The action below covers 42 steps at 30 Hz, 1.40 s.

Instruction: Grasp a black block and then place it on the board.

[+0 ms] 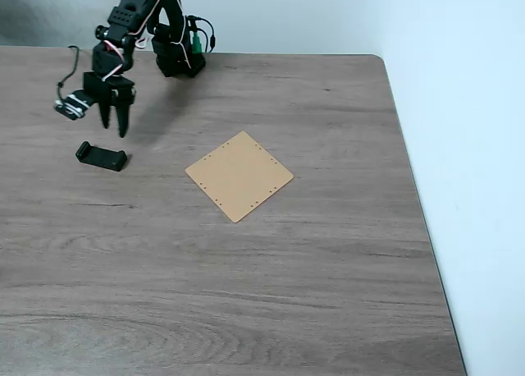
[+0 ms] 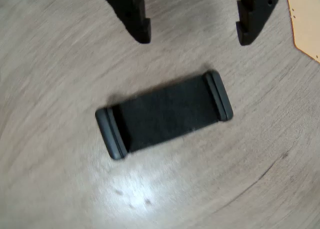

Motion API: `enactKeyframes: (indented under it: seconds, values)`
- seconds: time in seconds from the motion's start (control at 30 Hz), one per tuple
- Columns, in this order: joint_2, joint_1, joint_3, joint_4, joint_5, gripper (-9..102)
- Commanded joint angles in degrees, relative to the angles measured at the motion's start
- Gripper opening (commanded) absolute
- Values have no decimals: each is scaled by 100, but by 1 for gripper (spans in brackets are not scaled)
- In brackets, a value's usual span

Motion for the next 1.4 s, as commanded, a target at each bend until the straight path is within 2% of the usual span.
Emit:
enactKeyframes:
  seconds: [0.0,0.63,1.37]
  values:
    - [-9,97,-501,-70,-290,23]
    - [-1099,765,-1187,-26,-1898,22]
    - [-2074,1028,-1995,-44,-2355,22]
